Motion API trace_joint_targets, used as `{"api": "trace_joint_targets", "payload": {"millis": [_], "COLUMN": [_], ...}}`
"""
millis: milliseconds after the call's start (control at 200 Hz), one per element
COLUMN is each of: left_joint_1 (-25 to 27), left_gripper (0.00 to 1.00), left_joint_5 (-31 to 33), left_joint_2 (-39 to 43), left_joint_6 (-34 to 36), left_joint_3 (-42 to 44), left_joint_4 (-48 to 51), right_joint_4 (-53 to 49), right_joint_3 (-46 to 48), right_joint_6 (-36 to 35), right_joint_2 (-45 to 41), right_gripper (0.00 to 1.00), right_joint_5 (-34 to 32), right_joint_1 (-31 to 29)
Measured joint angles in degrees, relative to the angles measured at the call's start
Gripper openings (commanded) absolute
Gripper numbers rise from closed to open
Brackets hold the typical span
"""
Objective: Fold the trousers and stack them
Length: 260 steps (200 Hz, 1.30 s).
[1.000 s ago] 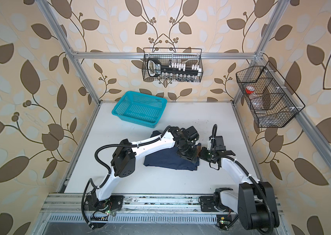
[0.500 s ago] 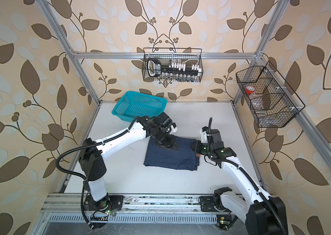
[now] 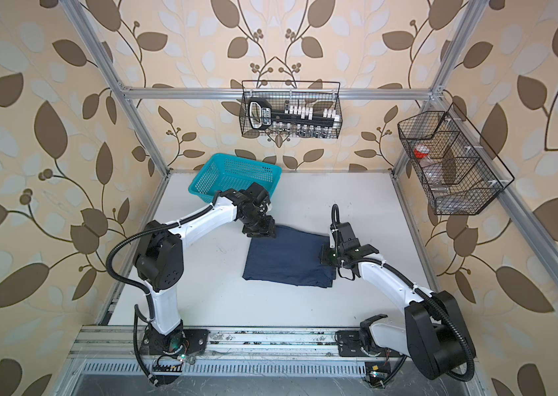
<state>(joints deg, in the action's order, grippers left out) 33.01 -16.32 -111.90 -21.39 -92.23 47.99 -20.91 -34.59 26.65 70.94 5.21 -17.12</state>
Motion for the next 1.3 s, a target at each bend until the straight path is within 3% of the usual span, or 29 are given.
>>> {"api": "trace_joint_targets", "payload": {"millis": [235,435,605,850,1035,1299], "left_joint_1": [0.0,0.0,-0.04,-0.07,-0.07,-0.07], "left_gripper": [0.55,0.55,0.56,0.56,0.56,0.58], "left_joint_5": [2.97,6.58,8.7,9.2,9.22,9.33], "left_joint_2": [-3.58,-3.61,-3.61,-4.79,-7.67,-8.85], "left_joint_6": [1.49,3.34,4.09,4.57,4.7,4.85], "left_joint_3": [-2.25,-2.43,-3.56,-5.25,-6.99,-8.48], "left_joint_4": [0.28,0.98,1.95,1.81,1.68,1.75], "right_joint_4": [-0.24,-6.01,-5.75,-3.34,-4.92,-6.14], "right_joint_3": [2.03,-2.82,-6.34,0.52,3.28,2.69], "right_joint_6": [-1.57,-3.67,-3.93,1.42,2.73,3.13], "right_joint_2": [3.48,-3.13,-9.55,-5.44,-1.33,0.02], "right_gripper": [0.31,0.3,0.29,0.28,0.27,0.29], "right_joint_5": [-3.52,-6.93,-8.48,-7.41,-7.13,-9.79], "right_joint_1": [1.75,0.13,-7.72,-17.35,-16.72,-9.84]}}
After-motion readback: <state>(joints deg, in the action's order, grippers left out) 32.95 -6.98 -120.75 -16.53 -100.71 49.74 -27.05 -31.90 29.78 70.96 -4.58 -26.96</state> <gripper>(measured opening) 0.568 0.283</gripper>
